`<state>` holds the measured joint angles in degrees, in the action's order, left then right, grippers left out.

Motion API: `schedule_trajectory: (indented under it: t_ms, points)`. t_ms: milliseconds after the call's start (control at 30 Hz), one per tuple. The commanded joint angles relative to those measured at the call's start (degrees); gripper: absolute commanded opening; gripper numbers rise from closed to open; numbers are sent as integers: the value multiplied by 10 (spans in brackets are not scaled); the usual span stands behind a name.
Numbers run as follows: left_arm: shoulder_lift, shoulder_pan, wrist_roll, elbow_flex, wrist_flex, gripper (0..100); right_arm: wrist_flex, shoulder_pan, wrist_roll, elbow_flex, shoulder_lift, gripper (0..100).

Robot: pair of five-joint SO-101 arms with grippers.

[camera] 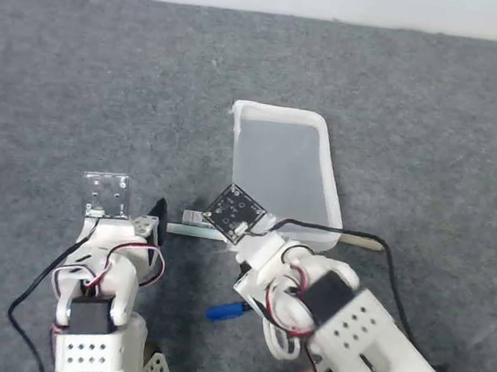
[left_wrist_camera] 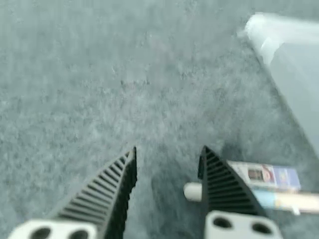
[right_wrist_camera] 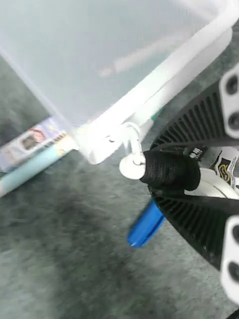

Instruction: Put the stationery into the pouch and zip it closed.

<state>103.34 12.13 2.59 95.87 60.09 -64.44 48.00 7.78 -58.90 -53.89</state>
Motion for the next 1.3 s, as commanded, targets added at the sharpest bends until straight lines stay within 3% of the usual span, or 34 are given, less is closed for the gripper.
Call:
schedule_trajectory:
  t_ms: [0, 167, 433, 567, 900, 1100, 1267]
  points:
    - [10, 3, 0, -61, 47, 191, -2, -7, 10, 22, -56, 6]
    - [11, -4, 0, -93, 54, 191, 7, -8, 73, 32, -73, 6]
    - [11, -20, 1, -149, -44, 191, 6, -8, 98, 121, -73, 6]
    - [10, -64, 1, -167, -44, 191, 6, -7, 98, 142, -73, 6]
    - [10, -89, 34, -167, -8, 197, 27, -8, 97, 138, -78, 6]
    - [10, -89, 53, -167, 2, 297, 65, -8, 97, 120, -78, 6]
    - [11, -110, 63, -167, 9, 302, 96, -8, 94, 102, -77, 6]
